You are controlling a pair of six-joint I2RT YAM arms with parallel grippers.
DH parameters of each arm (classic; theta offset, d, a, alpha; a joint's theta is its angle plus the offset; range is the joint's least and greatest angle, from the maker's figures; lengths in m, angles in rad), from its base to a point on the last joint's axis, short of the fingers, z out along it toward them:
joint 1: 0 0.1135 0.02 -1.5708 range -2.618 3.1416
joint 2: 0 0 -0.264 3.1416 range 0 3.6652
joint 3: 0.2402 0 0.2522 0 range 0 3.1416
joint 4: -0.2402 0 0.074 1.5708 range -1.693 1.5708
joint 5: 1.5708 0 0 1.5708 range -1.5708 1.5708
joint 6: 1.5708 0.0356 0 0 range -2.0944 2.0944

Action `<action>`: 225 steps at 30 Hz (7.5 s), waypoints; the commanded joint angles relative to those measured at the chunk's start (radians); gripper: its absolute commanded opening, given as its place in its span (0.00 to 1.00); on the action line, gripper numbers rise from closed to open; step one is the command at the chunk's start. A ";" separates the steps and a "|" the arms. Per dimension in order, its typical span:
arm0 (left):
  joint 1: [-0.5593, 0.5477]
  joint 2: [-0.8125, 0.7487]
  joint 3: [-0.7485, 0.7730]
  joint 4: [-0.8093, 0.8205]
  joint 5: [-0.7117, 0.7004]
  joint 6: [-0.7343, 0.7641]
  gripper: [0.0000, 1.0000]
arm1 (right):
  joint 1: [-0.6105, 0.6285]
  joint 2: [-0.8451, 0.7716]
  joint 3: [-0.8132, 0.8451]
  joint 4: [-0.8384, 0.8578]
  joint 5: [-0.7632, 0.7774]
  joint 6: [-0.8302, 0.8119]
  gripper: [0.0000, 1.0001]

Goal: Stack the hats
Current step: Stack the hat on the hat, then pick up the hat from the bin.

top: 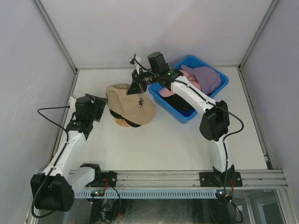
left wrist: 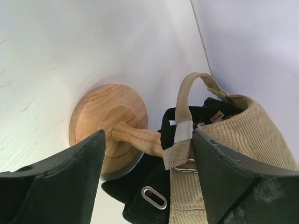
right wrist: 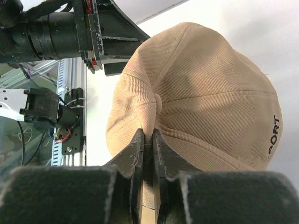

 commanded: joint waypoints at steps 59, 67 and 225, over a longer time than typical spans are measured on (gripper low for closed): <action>0.005 -0.173 0.000 -0.142 -0.010 0.031 0.71 | 0.012 -0.167 -0.045 -0.061 0.389 0.280 0.58; 0.006 -0.180 0.011 -0.156 -0.016 0.035 0.71 | 0.022 -0.051 0.113 -0.138 0.370 0.334 0.59; 0.006 -0.224 0.286 -0.248 -0.068 0.210 0.90 | -0.730 -0.439 -0.403 -0.095 1.001 0.600 0.69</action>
